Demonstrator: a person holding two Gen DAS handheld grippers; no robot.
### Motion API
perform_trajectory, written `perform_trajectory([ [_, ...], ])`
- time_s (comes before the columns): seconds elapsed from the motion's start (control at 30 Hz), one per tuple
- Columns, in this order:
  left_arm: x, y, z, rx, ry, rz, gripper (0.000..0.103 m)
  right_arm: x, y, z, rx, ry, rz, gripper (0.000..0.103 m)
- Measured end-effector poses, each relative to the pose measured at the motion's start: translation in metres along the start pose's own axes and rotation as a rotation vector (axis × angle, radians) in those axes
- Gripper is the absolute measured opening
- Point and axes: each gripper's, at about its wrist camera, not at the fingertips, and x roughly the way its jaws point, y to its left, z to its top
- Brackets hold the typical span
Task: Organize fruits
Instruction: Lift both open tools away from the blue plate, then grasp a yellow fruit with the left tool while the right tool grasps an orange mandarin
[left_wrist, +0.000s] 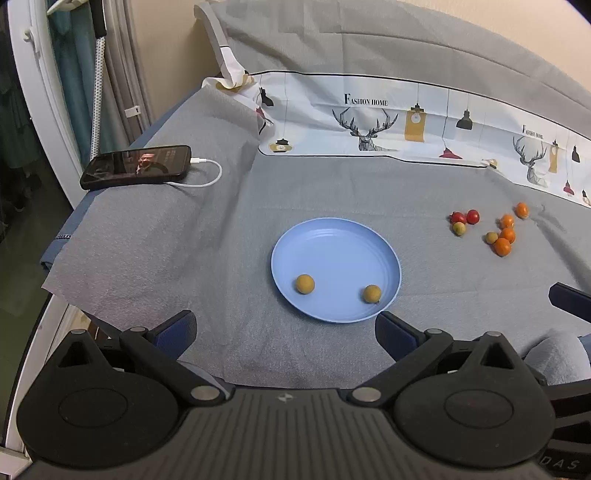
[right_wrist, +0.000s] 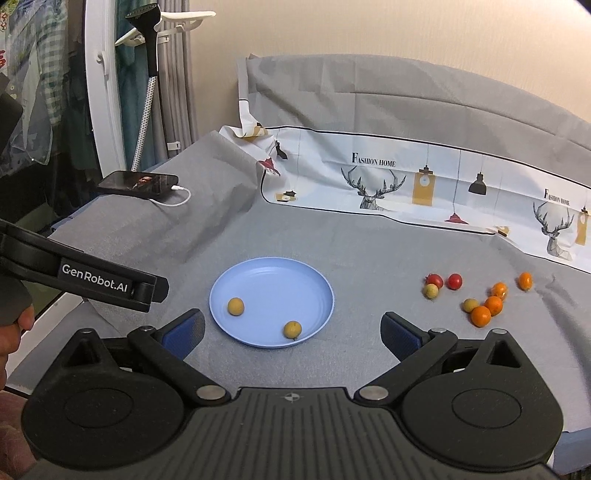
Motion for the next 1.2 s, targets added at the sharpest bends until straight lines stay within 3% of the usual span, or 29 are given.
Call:
perform_trajectory([
  [0.77, 0.026, -0.014, 0.012, 0.034, 0.055, -0.008, 0.103, 0.018, -0.014, -0.007, 0.078, 0.047, -0.009, 0.102],
  [0.97, 0.054, -0.047, 0.040, 0.046, 0.114, -0.049, 0.103, 0.033, -0.049, -0.017, 0.180, 0.050, -0.116, 0.102],
  [1.2, 0.108, -0.121, 0.092, 0.099, 0.171, -0.110, 0.103, 0.068, -0.124, -0.040, 0.329, 0.087, -0.296, 0.102],
])
